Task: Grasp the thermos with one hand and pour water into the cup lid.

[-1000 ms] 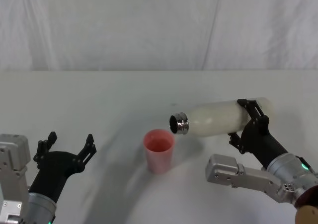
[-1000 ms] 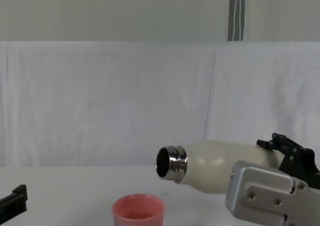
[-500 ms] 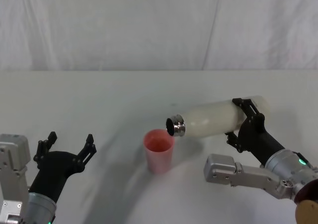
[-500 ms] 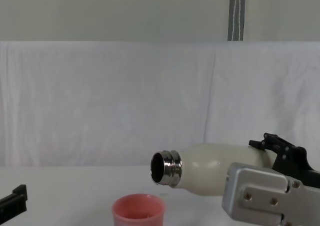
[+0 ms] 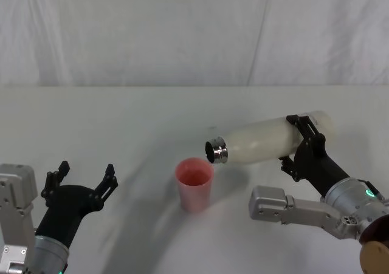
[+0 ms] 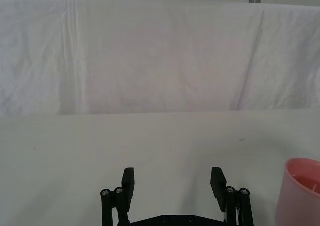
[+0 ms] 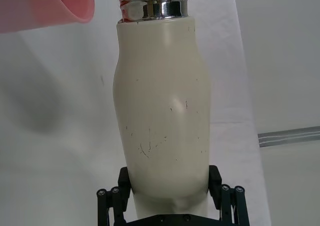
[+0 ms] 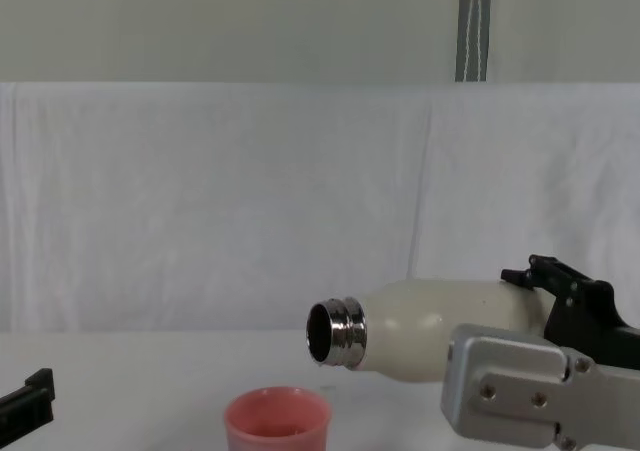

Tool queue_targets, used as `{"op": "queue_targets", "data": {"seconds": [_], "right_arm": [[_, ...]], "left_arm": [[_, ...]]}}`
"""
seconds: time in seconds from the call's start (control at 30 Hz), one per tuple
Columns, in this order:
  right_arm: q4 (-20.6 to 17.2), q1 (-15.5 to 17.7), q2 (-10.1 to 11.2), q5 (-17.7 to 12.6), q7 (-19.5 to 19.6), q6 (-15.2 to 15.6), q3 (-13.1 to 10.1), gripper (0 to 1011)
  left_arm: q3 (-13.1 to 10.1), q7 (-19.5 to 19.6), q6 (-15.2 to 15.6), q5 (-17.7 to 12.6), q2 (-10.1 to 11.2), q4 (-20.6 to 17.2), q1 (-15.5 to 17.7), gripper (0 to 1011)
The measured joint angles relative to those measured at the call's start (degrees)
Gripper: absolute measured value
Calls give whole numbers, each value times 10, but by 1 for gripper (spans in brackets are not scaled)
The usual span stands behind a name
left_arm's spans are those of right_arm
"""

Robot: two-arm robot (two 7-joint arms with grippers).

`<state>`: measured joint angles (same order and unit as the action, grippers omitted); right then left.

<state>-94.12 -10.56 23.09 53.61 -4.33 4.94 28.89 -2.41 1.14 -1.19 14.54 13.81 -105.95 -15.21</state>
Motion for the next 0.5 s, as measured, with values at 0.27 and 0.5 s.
{"op": "queue_targets", "data": {"seconds": [0.27, 0.5], "right_arm": [[1, -5, 0, 9, 1, 4, 5, 960], [7, -12, -1, 14, 1, 3, 11, 960]], "left_arm": [[0, 0, 0, 0, 0, 0, 0, 1001], [0, 0, 0, 0, 0, 0, 0, 1001]]}}
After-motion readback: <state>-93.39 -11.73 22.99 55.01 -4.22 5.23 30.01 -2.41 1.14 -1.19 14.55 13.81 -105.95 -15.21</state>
